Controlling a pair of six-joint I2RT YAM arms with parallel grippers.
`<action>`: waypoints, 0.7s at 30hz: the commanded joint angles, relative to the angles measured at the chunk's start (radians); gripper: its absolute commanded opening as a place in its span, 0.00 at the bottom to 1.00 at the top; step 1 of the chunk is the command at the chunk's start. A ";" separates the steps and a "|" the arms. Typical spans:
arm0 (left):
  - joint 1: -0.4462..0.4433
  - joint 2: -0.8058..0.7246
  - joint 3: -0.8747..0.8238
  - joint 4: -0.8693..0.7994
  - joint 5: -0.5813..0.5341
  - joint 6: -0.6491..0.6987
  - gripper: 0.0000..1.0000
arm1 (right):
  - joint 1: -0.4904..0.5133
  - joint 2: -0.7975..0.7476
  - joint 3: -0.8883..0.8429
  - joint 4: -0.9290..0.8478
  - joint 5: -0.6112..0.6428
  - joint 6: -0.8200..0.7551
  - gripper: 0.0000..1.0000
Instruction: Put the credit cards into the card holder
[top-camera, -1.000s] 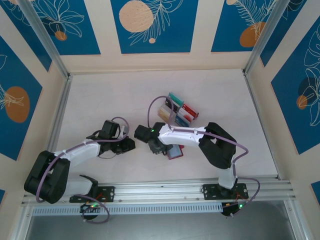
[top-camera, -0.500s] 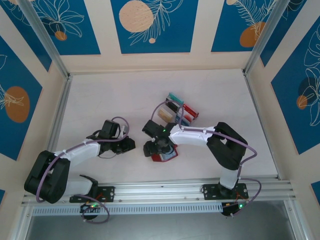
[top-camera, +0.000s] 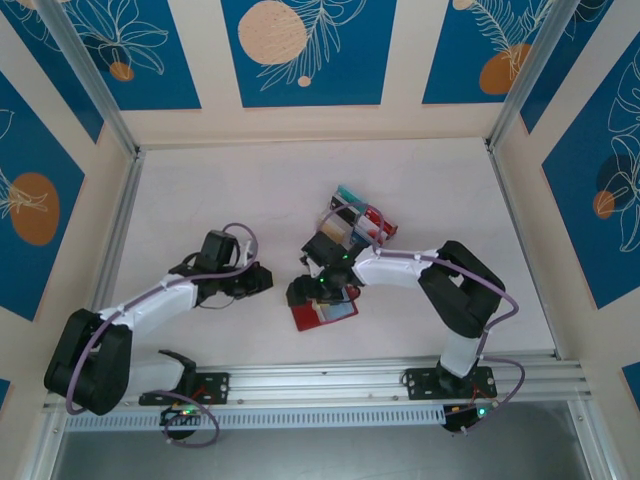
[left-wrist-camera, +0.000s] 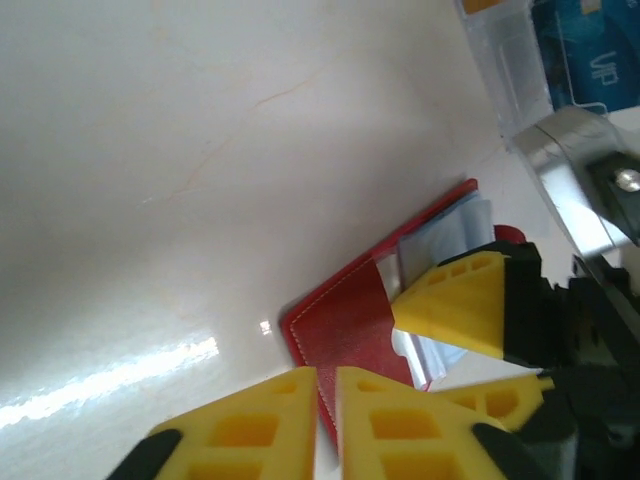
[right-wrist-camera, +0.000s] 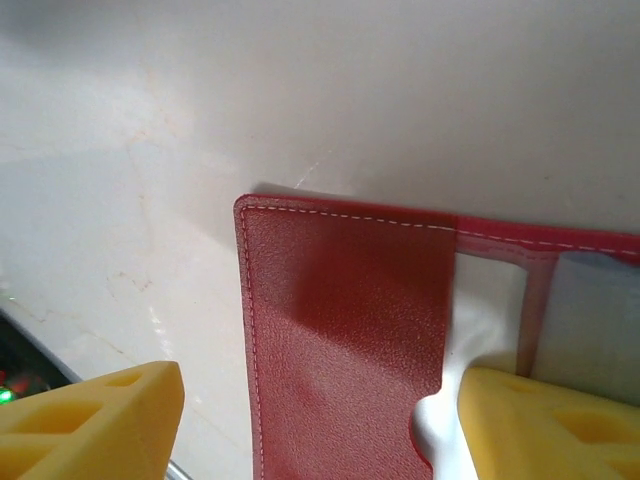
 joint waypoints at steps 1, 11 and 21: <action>-0.044 0.043 0.043 0.008 0.038 -0.003 0.07 | -0.026 0.055 -0.068 0.109 -0.036 0.039 0.68; -0.153 0.224 0.085 0.137 0.043 -0.055 0.01 | -0.090 0.041 -0.133 0.183 0.043 0.182 0.28; -0.191 0.330 0.060 0.119 -0.017 0.002 0.00 | -0.073 -0.070 -0.099 0.051 0.177 0.128 0.33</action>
